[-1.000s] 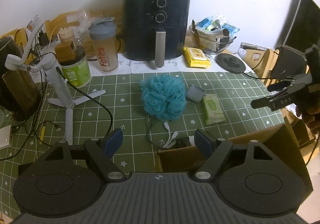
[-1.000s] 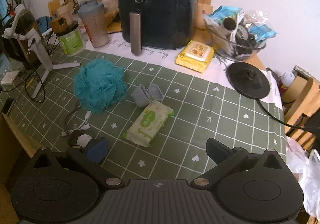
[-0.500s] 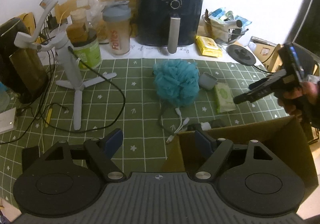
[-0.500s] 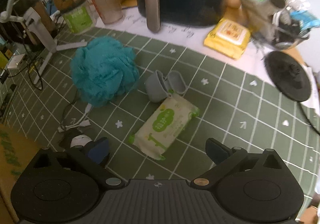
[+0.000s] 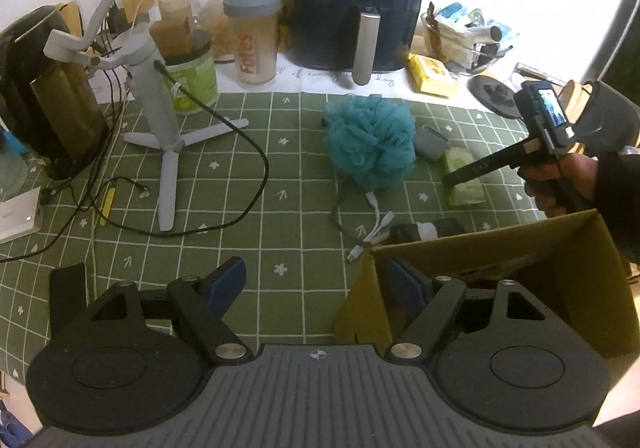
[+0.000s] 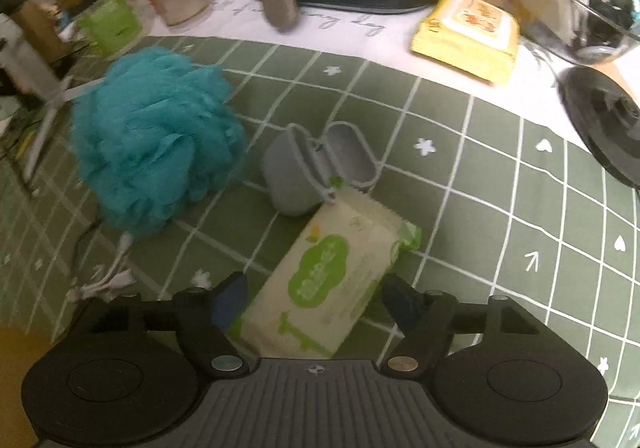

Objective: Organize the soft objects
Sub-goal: 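Move the right tool to the green-and-white wipes pack and grasp it, then lift the wipes pack with the right tool while the left tool approaches the blue loofah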

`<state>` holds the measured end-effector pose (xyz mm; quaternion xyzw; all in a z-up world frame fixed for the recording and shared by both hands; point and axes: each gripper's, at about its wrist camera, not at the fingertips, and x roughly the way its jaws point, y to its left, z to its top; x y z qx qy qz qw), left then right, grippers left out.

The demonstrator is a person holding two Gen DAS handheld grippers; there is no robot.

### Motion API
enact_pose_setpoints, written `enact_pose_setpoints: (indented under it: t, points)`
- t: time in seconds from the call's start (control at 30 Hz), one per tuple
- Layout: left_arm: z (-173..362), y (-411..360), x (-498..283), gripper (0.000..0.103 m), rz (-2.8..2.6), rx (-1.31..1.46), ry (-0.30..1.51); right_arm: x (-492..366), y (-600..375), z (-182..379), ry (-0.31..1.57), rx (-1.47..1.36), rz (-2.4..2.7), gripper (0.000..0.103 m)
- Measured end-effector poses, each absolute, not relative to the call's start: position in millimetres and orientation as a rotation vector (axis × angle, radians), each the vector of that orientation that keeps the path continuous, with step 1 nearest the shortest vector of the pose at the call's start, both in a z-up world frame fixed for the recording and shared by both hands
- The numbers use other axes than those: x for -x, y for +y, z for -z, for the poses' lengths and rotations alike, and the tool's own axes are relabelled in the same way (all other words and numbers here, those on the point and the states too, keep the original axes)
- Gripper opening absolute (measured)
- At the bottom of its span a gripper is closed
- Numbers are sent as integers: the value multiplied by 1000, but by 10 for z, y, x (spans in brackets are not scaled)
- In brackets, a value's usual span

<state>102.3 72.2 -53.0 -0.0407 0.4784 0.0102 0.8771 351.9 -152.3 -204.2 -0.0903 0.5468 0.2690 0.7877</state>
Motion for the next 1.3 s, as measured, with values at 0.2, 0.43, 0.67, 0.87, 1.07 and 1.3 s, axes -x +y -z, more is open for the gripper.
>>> enact_pose_setpoints:
  t: [0.2, 0.43, 0.67, 0.87, 1.07, 1.3]
  points:
    - [525, 702, -1059, 78, -5, 87, 996, -3497, -1485, 2048, 1145, 276, -537, 68]
    - [508, 673, -1117, 78, 14, 84, 986, -3513, -1677, 2025, 1173, 213, -450, 53]
    - [472, 600, -1212, 78, 60, 56, 972, -3500, -1637, 2039, 1151, 245, -443, 51]
    - [407, 567, -1304, 78, 82, 38, 945, -3401, -1705, 1996, 1176, 221, -397, 51]
    - [356, 581, -1407, 78, 96, 26, 922, -3235, -1916, 1924, 1171, 151, -371, 51]
    - [355, 589, -1554, 78, 135, 8, 902, -3091, -2113, 1776, 1147, 89, -359, 51]
